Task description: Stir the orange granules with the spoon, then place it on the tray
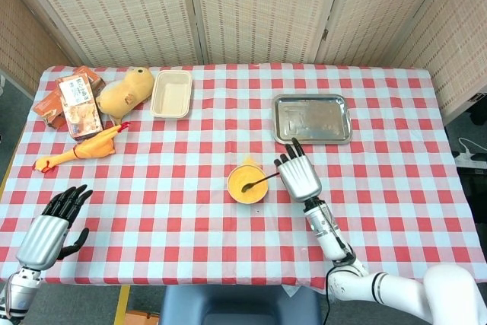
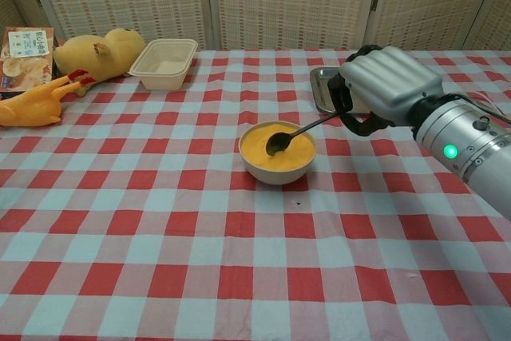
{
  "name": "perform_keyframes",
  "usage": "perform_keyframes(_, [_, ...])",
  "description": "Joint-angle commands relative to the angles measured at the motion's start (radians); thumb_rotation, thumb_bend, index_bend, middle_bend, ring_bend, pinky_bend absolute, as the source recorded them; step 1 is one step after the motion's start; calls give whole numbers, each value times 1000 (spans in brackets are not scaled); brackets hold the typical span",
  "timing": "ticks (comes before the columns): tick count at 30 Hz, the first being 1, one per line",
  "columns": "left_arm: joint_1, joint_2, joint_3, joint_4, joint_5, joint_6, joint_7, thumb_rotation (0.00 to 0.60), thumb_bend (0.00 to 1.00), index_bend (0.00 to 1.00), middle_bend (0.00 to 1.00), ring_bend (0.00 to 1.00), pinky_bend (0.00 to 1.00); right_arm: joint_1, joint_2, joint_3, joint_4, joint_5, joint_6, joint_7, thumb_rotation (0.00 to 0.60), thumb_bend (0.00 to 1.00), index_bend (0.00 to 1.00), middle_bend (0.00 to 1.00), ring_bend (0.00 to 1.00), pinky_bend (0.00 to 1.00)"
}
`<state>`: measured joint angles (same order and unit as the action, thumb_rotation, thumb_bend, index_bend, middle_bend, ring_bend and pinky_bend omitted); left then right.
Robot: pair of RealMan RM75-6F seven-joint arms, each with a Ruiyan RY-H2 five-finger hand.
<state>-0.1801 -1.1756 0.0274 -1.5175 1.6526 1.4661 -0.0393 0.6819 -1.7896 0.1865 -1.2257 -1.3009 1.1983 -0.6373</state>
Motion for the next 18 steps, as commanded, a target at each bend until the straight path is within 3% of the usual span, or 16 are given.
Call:
perform_keyframes(1, [1,0,0,0,0,2,-1,600,455,0,2,0,126,5,-22,16,27,-14,28,3,600,396,1000,506,190,133])
perform_keyframes(6, [2,2,-2,1,-1,6,-6,600,455,0,3,0,126,16,-63,4,108,-93,89,47,600,396,1000,507,190,134])
perform_keyframes(11, [2,3,-1,1,0,5,-8,600,454,0,3,0,126,16,-134,-57,306,-210,173,91,600,395,1000,507,190,136])
perform_keyframes(14, [3,3,0,0,2,7,-7,600,455,0,3,0,126,16,-167,-44,364,-213,189,141,600,396,1000,508,190,138])
perform_keyframes(18, [3,4,-1,0,-1,5,-7,600,455,0,3,0,127,29,-175,17,373,-163,161,180,600,395,1000,511,195,144])
